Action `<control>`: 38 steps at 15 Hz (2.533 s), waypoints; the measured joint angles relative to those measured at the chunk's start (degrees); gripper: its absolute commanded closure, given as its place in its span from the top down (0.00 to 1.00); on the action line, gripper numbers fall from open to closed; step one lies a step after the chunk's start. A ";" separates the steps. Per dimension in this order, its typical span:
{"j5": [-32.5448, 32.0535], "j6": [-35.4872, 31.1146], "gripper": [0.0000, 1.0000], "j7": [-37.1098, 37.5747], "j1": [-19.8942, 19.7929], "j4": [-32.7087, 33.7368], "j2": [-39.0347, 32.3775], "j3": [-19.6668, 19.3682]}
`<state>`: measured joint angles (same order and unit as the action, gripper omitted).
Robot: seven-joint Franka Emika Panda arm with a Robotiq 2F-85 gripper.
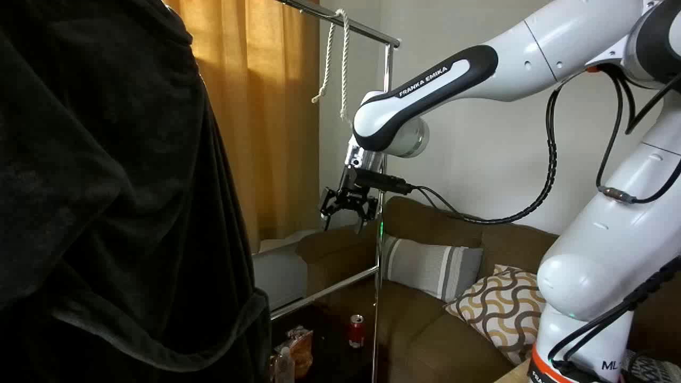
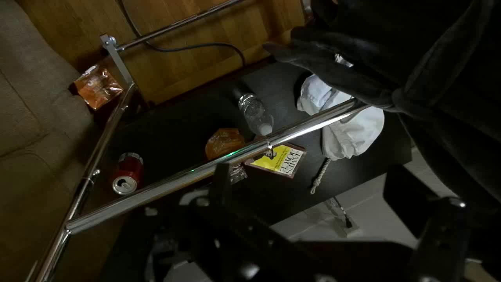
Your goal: Pull the rope and put it on the bottom rail
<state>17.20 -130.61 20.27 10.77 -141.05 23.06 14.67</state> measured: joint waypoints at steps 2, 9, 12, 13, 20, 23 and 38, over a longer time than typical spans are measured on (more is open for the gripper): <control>0.00 0.00 1.00 0.00 0.00 0.00 -0.06 0.00; -4.53 0.41 1.00 0.29 -0.36 0.82 0.20 0.35; -14.67 3.65 1.00 2.60 -1.74 3.12 2.11 1.97; -17.70 4.66 1.00 3.14 -2.15 3.85 3.07 2.54; -34.79 3.08 1.00 3.17 -3.83 7.01 9.14 5.50; -40.77 -2.28 1.00 2.55 -4.68 7.53 10.30 6.22; -45.90 -13.36 1.00 1.97 -7.45 8.70 11.34 6.19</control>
<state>-28.70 -143.97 22.24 3.33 -132.35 34.40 20.86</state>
